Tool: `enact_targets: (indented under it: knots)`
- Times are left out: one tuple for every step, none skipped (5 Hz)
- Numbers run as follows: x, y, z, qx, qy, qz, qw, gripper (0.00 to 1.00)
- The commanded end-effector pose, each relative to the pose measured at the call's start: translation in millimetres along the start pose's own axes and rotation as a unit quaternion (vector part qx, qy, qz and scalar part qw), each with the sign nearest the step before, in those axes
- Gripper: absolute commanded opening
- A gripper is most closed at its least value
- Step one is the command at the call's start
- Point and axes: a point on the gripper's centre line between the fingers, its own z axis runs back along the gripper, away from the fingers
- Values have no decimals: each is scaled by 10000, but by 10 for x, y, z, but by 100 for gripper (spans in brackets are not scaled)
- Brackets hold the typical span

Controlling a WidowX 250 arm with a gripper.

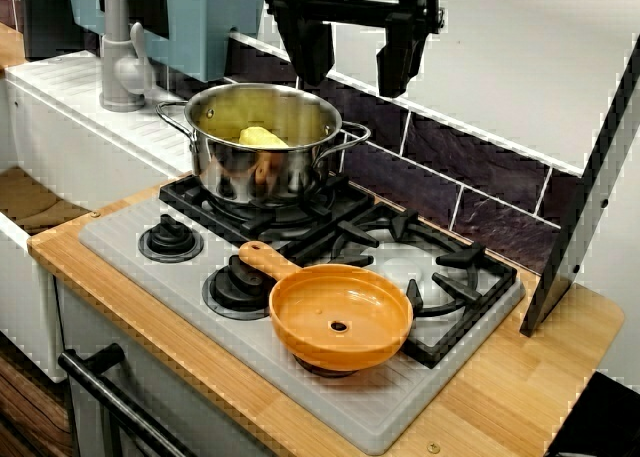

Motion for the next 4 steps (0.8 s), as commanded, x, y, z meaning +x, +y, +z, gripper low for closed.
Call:
enact_targets:
  knots:
    - [0,0,0,0,0,0,10000,100]
    - [-48,-62,7,-84,-218,-415,9989,100]
    - [-65,-168,-24,-335,-111,-1639,9858,100]
    - [-186,-256,-43,-703,-37,-2799,9574,100]
